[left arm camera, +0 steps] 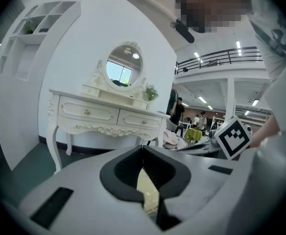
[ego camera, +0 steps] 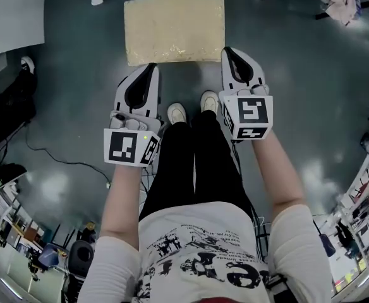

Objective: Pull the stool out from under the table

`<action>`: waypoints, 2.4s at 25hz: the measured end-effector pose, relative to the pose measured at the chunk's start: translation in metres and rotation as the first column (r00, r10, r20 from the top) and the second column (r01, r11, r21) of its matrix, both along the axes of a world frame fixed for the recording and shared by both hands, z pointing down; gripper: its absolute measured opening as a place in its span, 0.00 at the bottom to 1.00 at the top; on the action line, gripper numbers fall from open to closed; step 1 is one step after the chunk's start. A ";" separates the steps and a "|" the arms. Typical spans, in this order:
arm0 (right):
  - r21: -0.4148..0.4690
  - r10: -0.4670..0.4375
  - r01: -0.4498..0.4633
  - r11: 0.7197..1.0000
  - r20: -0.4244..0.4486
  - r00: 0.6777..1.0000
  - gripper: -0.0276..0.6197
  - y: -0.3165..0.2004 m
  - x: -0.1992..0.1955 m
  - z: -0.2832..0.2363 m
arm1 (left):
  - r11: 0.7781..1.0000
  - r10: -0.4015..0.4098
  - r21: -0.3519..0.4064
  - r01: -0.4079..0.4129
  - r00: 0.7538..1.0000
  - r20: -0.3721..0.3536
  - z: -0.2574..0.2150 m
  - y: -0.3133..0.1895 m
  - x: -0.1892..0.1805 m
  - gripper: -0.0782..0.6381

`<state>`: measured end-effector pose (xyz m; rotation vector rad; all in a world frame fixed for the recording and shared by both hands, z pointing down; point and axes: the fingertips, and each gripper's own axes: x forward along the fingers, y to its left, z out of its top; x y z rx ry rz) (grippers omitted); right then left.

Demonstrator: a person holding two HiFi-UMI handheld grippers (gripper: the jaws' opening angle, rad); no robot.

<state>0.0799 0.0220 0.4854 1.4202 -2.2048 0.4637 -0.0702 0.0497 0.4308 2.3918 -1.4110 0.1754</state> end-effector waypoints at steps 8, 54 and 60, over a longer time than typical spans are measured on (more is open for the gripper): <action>0.258 -0.030 0.019 0.966 0.038 0.999 0.07 -0.027 -0.019 -0.184 | 0.973 0.018 0.229 -0.020 1.000 0.014 -0.170 -0.022 -0.015 0.14; 0.462 -0.024 -0.044 0.886 0.141 0.990 0.07 0.060 -0.047 -0.440 | 0.911 0.029 0.405 -0.072 0.993 0.112 -0.412 0.038 -0.047 0.14; 0.484 -0.050 -0.025 0.875 0.140 0.989 0.07 0.062 -0.055 -0.456 | 0.913 0.025 0.402 -0.071 0.993 0.119 -0.414 0.039 -0.057 0.14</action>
